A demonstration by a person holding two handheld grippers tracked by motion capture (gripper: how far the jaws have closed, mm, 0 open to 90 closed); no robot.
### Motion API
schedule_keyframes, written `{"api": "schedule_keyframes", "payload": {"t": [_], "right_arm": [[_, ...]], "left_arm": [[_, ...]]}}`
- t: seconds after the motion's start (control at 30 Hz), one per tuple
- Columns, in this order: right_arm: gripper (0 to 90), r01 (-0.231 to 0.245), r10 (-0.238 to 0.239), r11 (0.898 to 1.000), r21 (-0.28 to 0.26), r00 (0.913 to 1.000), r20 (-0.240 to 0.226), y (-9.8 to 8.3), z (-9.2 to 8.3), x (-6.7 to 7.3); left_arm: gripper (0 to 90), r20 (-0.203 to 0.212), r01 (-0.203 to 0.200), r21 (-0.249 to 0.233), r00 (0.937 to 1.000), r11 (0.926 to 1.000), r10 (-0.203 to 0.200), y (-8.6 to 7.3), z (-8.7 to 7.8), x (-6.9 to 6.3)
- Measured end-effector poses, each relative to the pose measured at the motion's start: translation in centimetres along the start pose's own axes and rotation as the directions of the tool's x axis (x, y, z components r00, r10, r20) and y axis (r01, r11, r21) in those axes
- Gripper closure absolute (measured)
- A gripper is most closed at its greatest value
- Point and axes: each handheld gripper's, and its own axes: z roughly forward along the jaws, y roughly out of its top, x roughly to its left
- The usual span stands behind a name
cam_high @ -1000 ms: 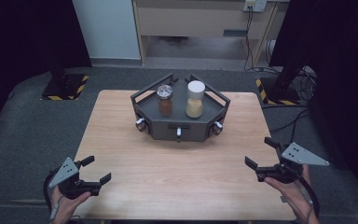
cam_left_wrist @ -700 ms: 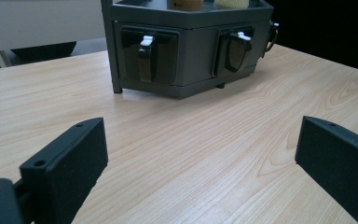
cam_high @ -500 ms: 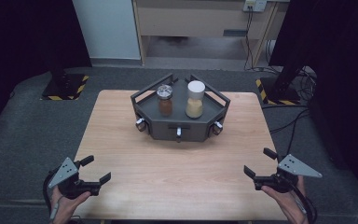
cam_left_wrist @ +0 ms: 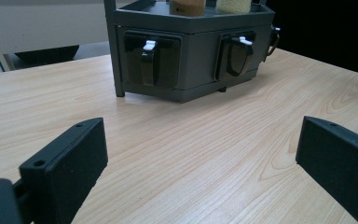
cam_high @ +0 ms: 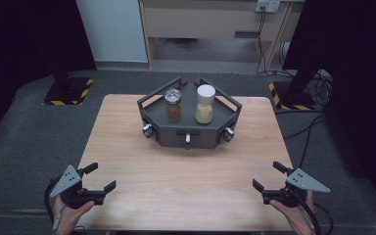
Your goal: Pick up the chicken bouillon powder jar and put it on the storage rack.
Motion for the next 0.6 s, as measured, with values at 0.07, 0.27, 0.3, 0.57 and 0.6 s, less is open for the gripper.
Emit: {"api": "schedule_keyframes", "payload": {"t": [0.07, 0.27, 0.3, 0.57, 0.6], "right_arm": [[0.9, -0.002, 0.002, 1.0, -0.008, 1.0, 0.006, -0.4, -0.1, 0.0], [1.2, 0.002, -0.002, 1.0, -0.002, 1.0, 0.006, -1.3, 0.1, 0.1], [1.2, 0.005, -0.005, 1.0, 0.001, 1.0, 0.005, -1.4, 0.2, 0.1], [1.4, 0.015, -0.015, 1.0, 0.008, 0.9999, 0.001, -1.7, 0.2, 0.1], [1.3, 0.012, -0.012, 1.0, 0.009, 0.9999, 0.003, -1.7, 0.2, 0.0]], "left_arm": [[0.8, -0.003, 0.001, -0.001, 1.0, 1.0, -0.001, 0.0, 0.0, 0.0], [0.8, -0.009, -0.006, -0.009, 0.9999, 0.9999, 0.006, 0.0, -0.1, -0.2], [0.8, -0.009, -0.007, -0.011, 0.9999, 0.9999, 0.007, 0.0, -0.2, -0.3], [0.7, -0.008, -0.012, -0.022, 0.9999, 0.9997, 0.011, -0.1, -0.2, -0.2], [0.7, -0.008, -0.016, -0.024, 0.9998, 0.9996, 0.016, -0.1, -0.2, -0.2]]}}
